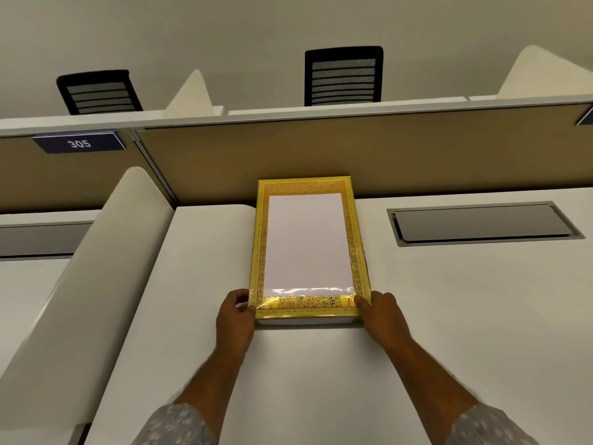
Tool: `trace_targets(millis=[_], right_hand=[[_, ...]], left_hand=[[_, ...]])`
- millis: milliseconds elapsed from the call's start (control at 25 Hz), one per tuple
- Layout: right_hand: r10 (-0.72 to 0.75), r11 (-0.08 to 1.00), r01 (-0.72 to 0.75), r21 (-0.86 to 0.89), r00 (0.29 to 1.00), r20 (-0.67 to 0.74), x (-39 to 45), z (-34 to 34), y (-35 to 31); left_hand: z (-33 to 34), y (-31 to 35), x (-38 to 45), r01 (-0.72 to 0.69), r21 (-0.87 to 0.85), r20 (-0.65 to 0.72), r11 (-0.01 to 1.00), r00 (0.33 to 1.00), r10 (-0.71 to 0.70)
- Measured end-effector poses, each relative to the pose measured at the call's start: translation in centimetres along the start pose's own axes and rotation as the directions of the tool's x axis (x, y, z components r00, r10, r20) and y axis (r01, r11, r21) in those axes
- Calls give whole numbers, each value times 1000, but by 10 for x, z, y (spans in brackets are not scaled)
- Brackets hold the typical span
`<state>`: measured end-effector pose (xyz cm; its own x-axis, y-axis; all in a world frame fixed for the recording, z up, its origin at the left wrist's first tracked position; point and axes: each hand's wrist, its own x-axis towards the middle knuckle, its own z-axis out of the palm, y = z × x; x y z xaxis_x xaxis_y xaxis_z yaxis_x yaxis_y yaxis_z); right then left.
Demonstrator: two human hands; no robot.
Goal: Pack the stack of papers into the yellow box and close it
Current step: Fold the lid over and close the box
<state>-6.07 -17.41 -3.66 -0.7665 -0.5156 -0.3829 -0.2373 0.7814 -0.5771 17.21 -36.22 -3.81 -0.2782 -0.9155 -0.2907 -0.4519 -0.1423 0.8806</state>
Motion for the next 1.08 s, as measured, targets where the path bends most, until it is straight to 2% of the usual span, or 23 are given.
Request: trace_targets(millis=[240, 440, 680, 800, 880, 1000, 1080], right_hand=[[-56, 997, 59, 59, 997, -58, 0, 11, 8], [-46, 998, 45, 39, 999, 14, 9, 3, 14], [-14, 998, 14, 55, 1000, 12, 19, 1, 9], [-83, 993, 92, 78, 990, -118, 46, -9, -22], [-200, 976, 212, 57, 966, -165, 76, -15, -48], [-329, 938, 317, -141, 942, -71, 130, -21, -84], [-334, 919, 322, -229, 942, -15, 160, -23, -98]], left_hand=[[7, -6, 4, -11, 14, 66, 1000, 998, 10], [2, -5, 17, -4, 136, 102, 991, 995, -10], [7, -9, 31, 18, 172, 73, 985, 997, -31], [17, 5, 56, -140, 326, 32, 935, 990, 137], [30, 28, 85, -280, 434, 109, 856, 960, 259], [55, 62, 136, -409, 557, 248, 723, 913, 325], [69, 79, 165, -411, 599, 273, 687, 911, 308]])
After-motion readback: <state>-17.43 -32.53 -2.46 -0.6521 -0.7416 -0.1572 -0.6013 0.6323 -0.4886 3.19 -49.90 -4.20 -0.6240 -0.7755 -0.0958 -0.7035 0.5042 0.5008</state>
